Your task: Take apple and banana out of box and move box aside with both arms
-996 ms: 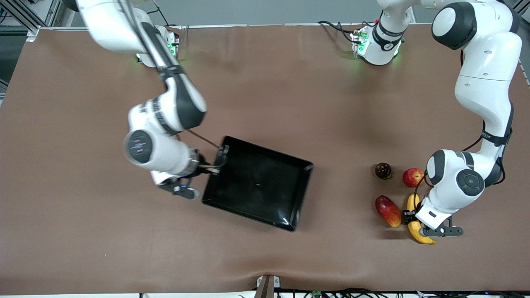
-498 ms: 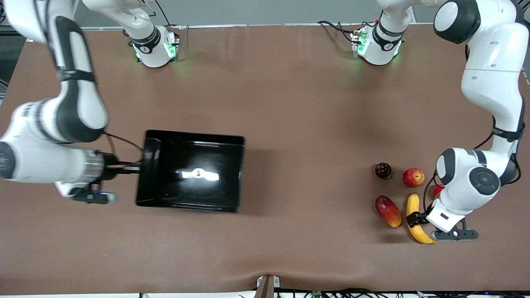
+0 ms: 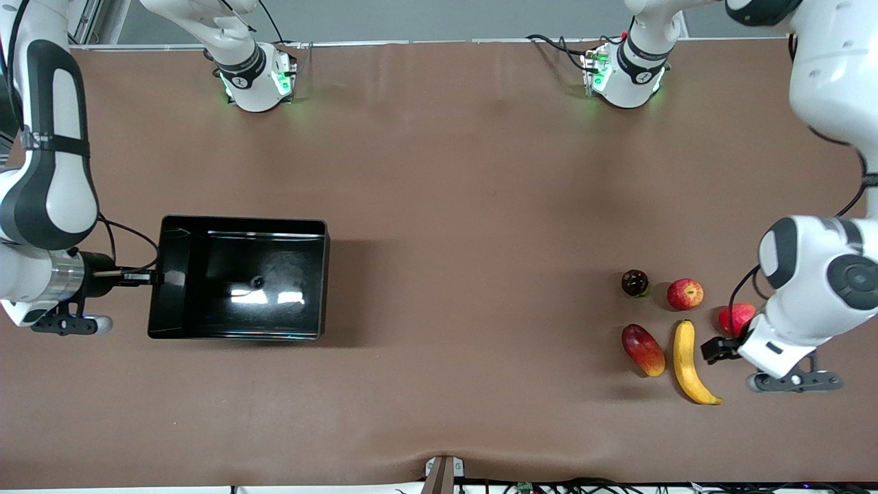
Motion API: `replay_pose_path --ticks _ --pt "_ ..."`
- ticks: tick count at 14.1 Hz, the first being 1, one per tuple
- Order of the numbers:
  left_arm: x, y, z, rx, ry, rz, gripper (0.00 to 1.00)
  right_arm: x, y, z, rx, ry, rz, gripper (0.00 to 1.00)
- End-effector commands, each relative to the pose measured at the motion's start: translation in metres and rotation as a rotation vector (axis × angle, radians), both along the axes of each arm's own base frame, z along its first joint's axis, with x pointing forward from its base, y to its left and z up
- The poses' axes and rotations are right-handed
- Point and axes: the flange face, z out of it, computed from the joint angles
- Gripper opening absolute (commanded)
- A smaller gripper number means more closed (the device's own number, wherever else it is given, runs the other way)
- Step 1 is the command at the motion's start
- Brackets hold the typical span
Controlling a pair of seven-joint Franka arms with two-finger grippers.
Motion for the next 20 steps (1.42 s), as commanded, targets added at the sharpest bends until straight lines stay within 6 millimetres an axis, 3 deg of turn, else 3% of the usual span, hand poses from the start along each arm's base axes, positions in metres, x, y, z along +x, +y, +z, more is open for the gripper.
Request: replay_pose_path --ticks 1,6,8,11,17,18,19,20 --pt "-0.014 -0.003 0.041 0.016 0.014 -0.029 1.00 -0.030 -0.053 -0.018 0.030 -0.010 -0.025 0.00" --pt "-0.060 -0.028 0.118 0.000 0.110 -0.021 1.00 -0.054 -0.128 -0.059 0.031 -0.078 -0.001 0.00" --pt "-0.087 -0.038 0.146 0.027 0.117 -0.028 1.00 -0.059 -0.134 -0.064 0.039 -0.069 0.007 0.00" --pt "-0.128 -0.051 0.182 -0.001 0.125 -0.011 1.00 -0.070 -0.162 -0.084 0.057 -0.071 0.050 0.00" --pt "-0.166 -0.064 0.230 -0.037 0.143 0.004 1.00 -0.084 -0.185 -0.114 0.070 -0.049 0.033 0.00" --pt "-0.170 -0.066 0.235 -0.046 0.142 0.005 1.00 -0.085 -0.185 -0.114 0.074 -0.044 0.033 0.07" --pt "-0.174 -0.069 0.241 -0.057 0.137 0.005 1.00 -0.084 -0.181 -0.111 0.075 -0.043 0.039 0.72" --pt "-0.176 -0.070 0.248 -0.056 0.126 0.004 1.00 -0.084 -0.179 -0.108 0.084 -0.031 0.041 1.00"
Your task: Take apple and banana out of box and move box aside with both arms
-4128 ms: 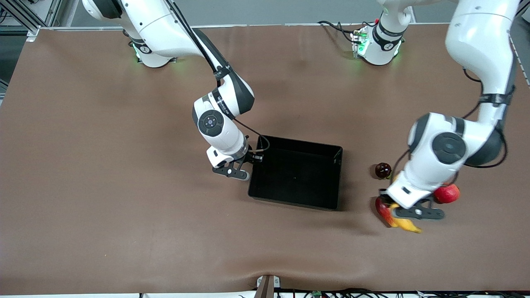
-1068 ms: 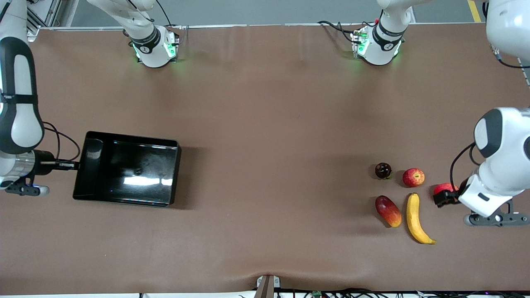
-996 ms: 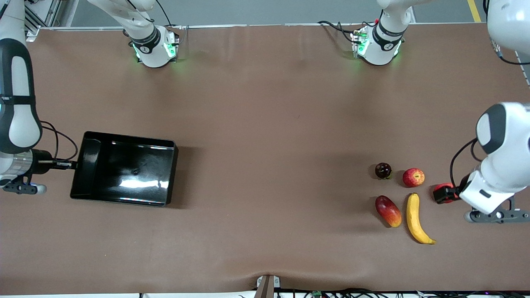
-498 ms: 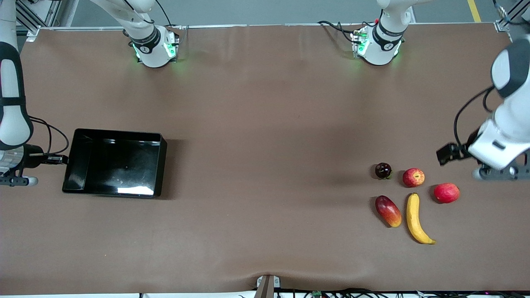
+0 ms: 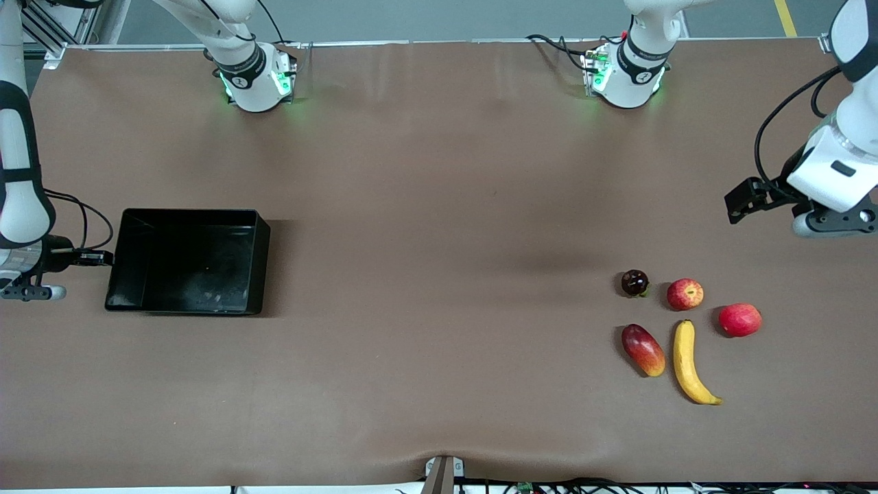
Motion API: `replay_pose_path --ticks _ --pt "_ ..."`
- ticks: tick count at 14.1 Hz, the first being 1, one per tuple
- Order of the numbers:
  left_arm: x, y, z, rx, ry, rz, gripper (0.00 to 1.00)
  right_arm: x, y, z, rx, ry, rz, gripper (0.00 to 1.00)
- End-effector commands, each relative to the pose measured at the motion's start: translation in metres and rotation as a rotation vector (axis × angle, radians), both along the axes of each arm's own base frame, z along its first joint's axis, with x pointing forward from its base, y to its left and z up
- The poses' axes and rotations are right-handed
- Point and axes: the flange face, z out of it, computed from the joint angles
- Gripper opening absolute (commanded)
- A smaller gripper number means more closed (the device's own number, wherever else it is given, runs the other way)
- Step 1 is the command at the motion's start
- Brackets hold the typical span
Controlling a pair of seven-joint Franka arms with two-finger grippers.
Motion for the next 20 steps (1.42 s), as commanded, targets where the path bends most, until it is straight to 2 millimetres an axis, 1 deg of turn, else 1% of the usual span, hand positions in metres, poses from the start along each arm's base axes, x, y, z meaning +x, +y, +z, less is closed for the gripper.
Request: replay_pose_path --ticks 1,2,3,4,5,6,7,8,9,10,11,12,13,15,16,17,18,19,20 --pt "-0.015 -0.005 0.017 -0.012 -0.015 -0.014 1.00 0.001 0.006 0.019 0.035 0.013 0.017 1.00" --pt "-0.016 -0.010 0.025 -0.014 -0.029 -0.020 1.00 0.006 0.006 0.029 0.037 0.013 0.024 1.00" --pt "-0.019 -0.015 0.029 -0.014 -0.015 -0.032 1.00 0.013 0.007 0.042 0.038 0.008 0.031 1.00" --pt "-0.022 -0.020 0.036 -0.033 -0.008 -0.033 1.00 0.021 0.007 0.058 0.032 -0.011 0.040 1.00" --pt "-0.030 -0.028 0.047 -0.038 -0.014 -0.042 1.00 0.032 0.012 0.078 0.024 -0.034 0.053 1.00" --pt "-0.037 -0.040 0.049 -0.030 0.005 -0.066 1.00 0.043 0.019 0.100 0.019 -0.052 0.072 1.00" --pt "-0.039 -0.030 0.049 -0.026 0.021 -0.049 1.00 0.051 0.027 0.121 0.020 -0.063 0.092 1.00" --pt "-0.040 -0.024 0.048 -0.029 0.045 -0.046 1.00 0.060 0.036 0.141 0.015 -0.083 0.112 1.00" --pt "-0.042 -0.026 0.046 -0.027 0.063 -0.073 1.00 0.068 0.044 0.155 0.006 -0.111 0.126 1.00" --pt "-0.044 -0.025 0.045 -0.026 0.078 -0.073 1.00 0.073 0.053 0.162 0.001 -0.126 0.144 1.00" --pt "-0.048 -0.027 0.047 -0.025 0.087 -0.068 1.00 0.079 0.060 0.174 -0.005 -0.153 0.160 1.00" --pt "-0.056 -0.027 0.057 -0.023 0.076 -0.067 1.00 0.086 0.069 0.191 -0.016 -0.183 0.179 1.00" --pt "-0.063 -0.022 0.068 -0.020 0.054 -0.061 1.00 0.091 0.078 0.204 -0.027 -0.203 0.195 1.00" --pt "-0.063 -0.020 0.066 -0.022 0.059 -0.064 1.00 0.097 0.085 0.227 -0.047 -0.242 0.207 1.00" --pt "-0.064 -0.020 0.067 -0.021 0.058 -0.063 1.00 0.099 0.098 0.239 -0.061 -0.255 0.224 1.00" --pt "-0.065 -0.020 0.064 -0.022 0.066 -0.064 1.00 0.101 0.110 0.246 -0.070 -0.263 0.229 1.00" --pt "-0.065 -0.020 0.062 -0.021 0.072 -0.064 1.00 0.100 0.121 0.259 -0.080 -0.273 0.209 1.00" --pt "-0.066 -0.020 0.060 -0.020 0.076 -0.064 1.00 0.092 0.132 0.287 -0.066 -0.314 0.213 1.00" --pt "-0.065 -0.021 0.057 -0.020 0.081 -0.065 1.00 0.085 0.138 0.301 -0.041 -0.321 0.219 1.00"
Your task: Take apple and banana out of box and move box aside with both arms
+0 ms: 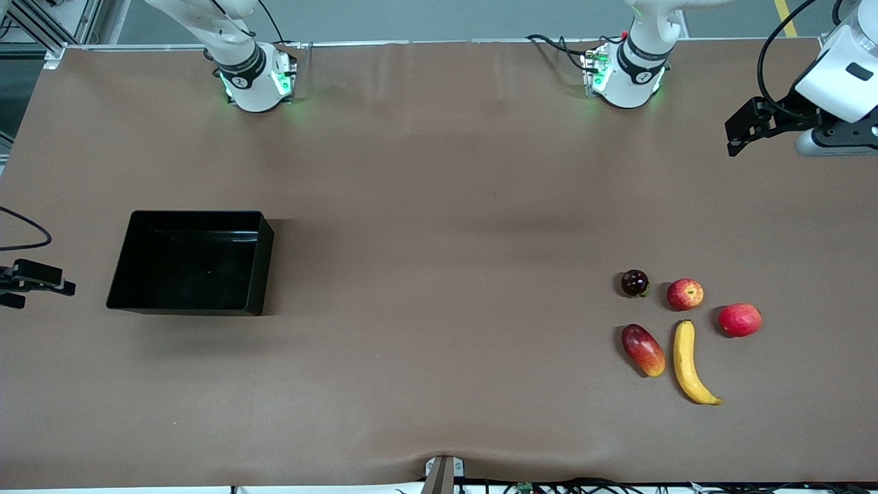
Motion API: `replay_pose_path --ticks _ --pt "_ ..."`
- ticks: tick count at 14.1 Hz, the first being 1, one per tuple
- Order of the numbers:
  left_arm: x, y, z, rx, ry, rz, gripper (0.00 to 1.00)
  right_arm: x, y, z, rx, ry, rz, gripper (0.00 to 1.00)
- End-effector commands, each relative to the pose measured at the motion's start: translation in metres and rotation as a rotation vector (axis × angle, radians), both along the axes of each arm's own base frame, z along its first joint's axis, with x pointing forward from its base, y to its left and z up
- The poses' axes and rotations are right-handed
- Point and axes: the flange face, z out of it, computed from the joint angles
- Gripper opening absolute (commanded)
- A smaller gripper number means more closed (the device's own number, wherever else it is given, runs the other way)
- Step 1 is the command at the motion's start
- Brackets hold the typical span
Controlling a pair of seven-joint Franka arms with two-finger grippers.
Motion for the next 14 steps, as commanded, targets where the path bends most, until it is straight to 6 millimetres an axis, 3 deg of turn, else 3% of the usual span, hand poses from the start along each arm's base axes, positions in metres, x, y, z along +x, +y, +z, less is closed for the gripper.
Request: replay_pose_path --ticks 1,2,3,8,10,11,12,13,14 --pt "-0.006 -0.002 -0.004 -0.016 0.015 -0.020 1.00 -0.021 0.026 0.045 0.021 -0.001 0.012 1.00" --pt "-0.006 -0.003 -0.004 -0.018 0.011 -0.024 1.00 -0.027 0.043 0.051 0.016 0.026 0.042 1.00" --pt "-0.006 -0.004 -0.003 -0.027 0.011 -0.024 1.00 -0.034 0.045 0.062 0.030 0.024 0.055 1.00" --pt "-0.006 0.001 0.000 -0.054 0.011 -0.019 1.00 -0.038 0.045 0.069 0.045 0.018 0.057 1.00" --pt "-0.007 0.003 0.001 -0.054 0.015 -0.021 1.00 -0.038 0.056 0.077 0.024 0.003 0.062 1.00" --pt "-0.007 0.003 0.002 -0.054 0.013 -0.025 1.00 -0.039 0.066 0.082 0.018 0.003 0.058 1.00" --pt "-0.007 0.003 0.002 -0.054 0.013 -0.025 1.00 -0.046 0.070 0.095 0.007 -0.002 0.014 1.00" --pt "-0.007 0.002 0.001 -0.054 0.015 -0.026 1.00 -0.060 0.087 0.112 -0.017 0.008 -0.063 1.00" --pt "-0.006 0.002 0.001 -0.054 0.015 -0.026 1.00 -0.070 0.100 0.105 -0.055 0.079 -0.133 1.00"
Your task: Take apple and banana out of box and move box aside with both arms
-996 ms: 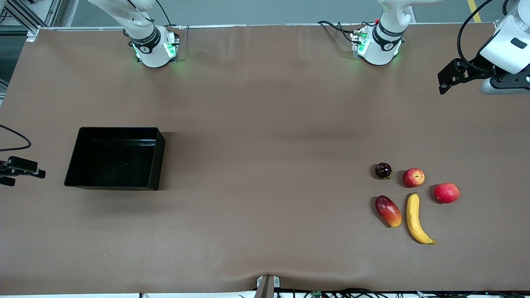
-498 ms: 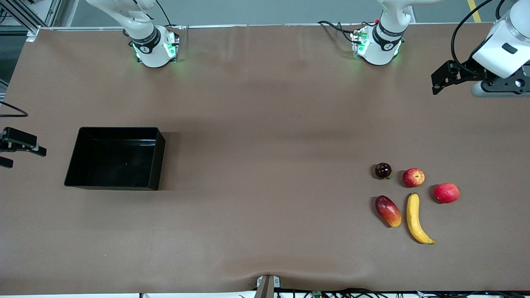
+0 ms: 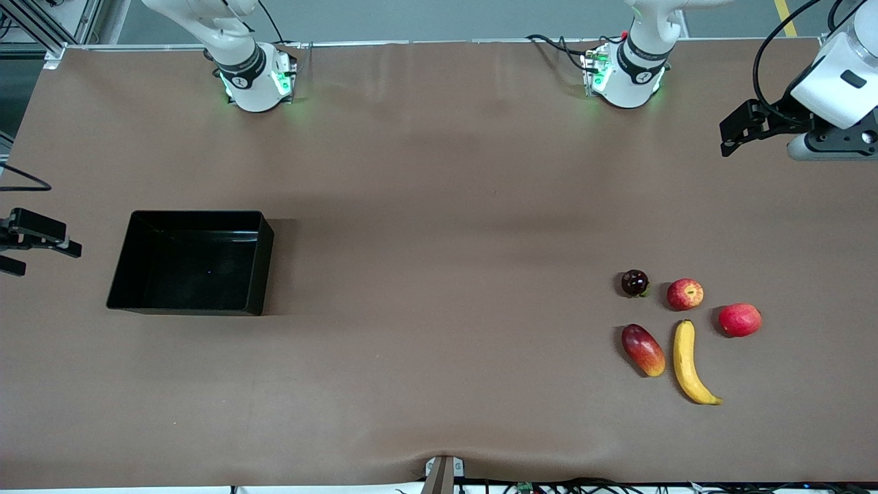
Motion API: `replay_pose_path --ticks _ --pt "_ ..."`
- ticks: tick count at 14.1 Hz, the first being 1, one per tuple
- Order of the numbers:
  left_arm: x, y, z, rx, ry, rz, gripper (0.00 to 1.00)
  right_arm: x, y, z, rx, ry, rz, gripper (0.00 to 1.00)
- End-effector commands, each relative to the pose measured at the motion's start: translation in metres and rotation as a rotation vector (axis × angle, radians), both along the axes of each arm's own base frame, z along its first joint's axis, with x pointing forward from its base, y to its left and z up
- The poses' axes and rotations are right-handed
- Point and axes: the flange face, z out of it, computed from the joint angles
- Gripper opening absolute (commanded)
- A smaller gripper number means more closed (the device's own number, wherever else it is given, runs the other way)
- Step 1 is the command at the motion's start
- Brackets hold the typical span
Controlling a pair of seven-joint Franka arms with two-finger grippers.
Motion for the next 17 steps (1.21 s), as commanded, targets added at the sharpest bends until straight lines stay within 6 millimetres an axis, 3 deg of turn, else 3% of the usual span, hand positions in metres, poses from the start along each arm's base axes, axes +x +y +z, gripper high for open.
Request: replay_pose_path --ticks 1,6,8,11,17 --pt "-0.006 0.001 0.007 -0.021 -0.002 -0.018 1.00 -0.037 0.029 0.016 -0.075 0.096 -0.144 1.00" --pt "-0.005 0.001 0.008 -0.022 -0.005 -0.020 1.00 -0.088 0.027 0.002 -0.066 0.182 -0.142 1.00" --pt "-0.003 0.001 0.012 -0.024 -0.014 -0.019 1.00 -0.088 0.021 0.004 -0.063 0.108 -0.129 1.00" --pt "-0.002 0.001 0.012 -0.023 -0.016 -0.005 1.00 -0.089 0.020 0.009 -0.067 0.074 0.058 1.00" --pt "-0.002 0.002 0.013 -0.021 -0.016 -0.011 1.00 -0.086 0.025 0.026 -0.140 0.048 0.070 1.00"
